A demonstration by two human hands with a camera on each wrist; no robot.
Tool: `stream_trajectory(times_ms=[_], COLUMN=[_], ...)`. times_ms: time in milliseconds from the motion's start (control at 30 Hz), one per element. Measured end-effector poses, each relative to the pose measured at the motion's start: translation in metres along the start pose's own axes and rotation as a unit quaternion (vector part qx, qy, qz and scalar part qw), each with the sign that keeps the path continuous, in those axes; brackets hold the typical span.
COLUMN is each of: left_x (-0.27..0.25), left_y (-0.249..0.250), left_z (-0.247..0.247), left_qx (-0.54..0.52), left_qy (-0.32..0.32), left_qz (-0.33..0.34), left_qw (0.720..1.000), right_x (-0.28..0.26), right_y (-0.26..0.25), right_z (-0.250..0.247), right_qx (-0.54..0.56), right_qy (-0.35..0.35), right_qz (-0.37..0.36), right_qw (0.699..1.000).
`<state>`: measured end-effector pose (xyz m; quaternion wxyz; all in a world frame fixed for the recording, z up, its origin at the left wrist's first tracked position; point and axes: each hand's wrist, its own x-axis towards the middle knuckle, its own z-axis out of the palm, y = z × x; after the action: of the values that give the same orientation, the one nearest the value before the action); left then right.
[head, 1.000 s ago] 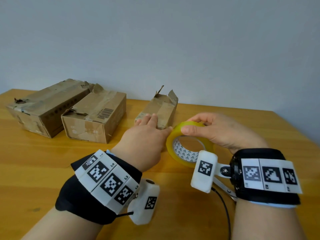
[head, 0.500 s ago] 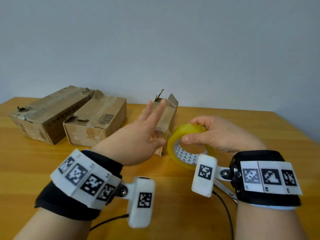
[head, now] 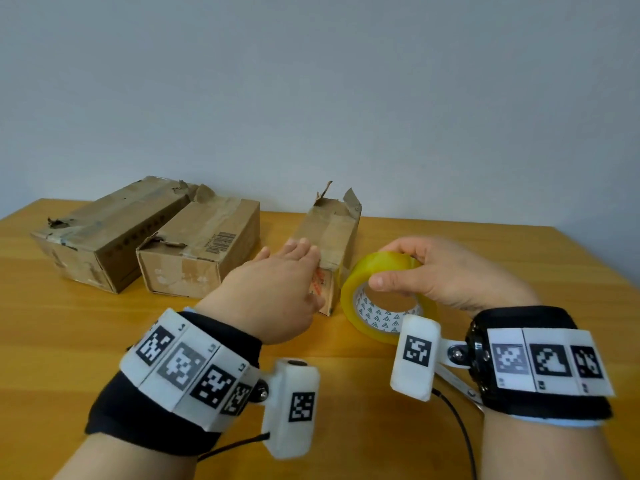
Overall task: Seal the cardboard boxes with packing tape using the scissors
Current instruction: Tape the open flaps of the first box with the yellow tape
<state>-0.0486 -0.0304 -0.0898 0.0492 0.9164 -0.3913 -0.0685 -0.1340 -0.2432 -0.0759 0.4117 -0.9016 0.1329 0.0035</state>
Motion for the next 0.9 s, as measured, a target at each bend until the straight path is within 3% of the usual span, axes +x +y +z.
stream_trajectory(times_ms=[200,367,567,733,900], left_x=[0.003,0.012,0.017,0.021,0.025], left_y=[0.002,-0.007,0.001,0.002,0.002], left_z=[0.003,0.011,0.010,0.021,0.027], left_qx=[-0.037,-0.067,-0.118,-0.157,-0.184], left_qy=[0.075,0.016,0.136,0.044,0.073], left_qz=[0.022,0.034,0.001,-0.049,-0.073], left_qw=[0.996,0.997,0.984,0.985,0.977], right_x=[0.002,0.002,0.002,-0.001,-0.004], right_y=[-0.001,0.000,-0.001,0.000,-0.002], right_z=[0.002,0.001,0.000,-0.001,-0.004], right_qx=[0.003,0.004,-0.025,-0.074,-0.091], right_qy=[0.001,-0.002,-0.041,-0.068,-0.046], right_qz=[0.009,0.009,0.007,0.025,0.033], right_qw=[1.000,1.000,0.999,0.995,0.994])
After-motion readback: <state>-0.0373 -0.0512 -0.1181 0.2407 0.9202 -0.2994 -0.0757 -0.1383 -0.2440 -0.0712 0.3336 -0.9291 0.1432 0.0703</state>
